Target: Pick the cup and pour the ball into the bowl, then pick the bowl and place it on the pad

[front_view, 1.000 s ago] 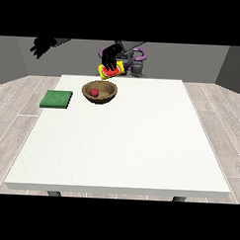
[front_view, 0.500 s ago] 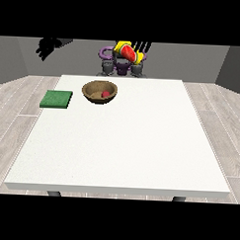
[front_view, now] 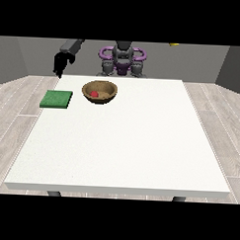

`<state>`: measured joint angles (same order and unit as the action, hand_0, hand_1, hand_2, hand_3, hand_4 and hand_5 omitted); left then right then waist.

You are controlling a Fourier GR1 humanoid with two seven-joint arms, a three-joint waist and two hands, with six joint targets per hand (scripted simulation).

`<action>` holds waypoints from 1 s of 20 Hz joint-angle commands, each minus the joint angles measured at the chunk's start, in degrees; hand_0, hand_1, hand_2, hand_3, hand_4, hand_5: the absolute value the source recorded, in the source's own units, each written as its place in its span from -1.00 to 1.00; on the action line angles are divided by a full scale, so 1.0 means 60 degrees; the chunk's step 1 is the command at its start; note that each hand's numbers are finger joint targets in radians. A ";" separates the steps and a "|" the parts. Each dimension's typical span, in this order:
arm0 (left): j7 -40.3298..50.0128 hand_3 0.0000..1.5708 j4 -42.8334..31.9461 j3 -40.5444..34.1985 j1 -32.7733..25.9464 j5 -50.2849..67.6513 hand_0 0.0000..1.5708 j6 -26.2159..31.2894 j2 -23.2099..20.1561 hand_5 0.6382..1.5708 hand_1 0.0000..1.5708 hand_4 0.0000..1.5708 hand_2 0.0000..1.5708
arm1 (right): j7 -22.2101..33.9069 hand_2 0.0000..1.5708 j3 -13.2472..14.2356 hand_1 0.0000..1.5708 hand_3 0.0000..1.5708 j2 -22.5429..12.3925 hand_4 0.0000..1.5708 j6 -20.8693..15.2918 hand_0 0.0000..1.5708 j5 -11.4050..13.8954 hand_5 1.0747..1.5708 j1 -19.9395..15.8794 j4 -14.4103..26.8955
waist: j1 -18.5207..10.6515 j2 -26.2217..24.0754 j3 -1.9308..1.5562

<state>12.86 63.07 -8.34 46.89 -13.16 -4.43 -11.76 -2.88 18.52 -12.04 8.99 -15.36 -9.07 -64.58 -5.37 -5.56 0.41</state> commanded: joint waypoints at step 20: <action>-0.0105 -1.00 0.1026 -0.2743 -0.1100 0.4375 -1.00 0.3859 -0.3342 0.93 -1.00 0.29 -1.00 | -0.3581 -1.00 -0.0260 -1.00 -1.00 0.1024 -0.33 -0.0409 -1.00 0.0547 0.93 -0.1572 0.4036 | -0.0135 0.1851 -0.0075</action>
<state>10.87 67.08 -24.60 41.25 11.42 18.24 -30.34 -21.26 16.90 -5.68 6.25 -12.34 -15.88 -45.76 -6.30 4.73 -0.03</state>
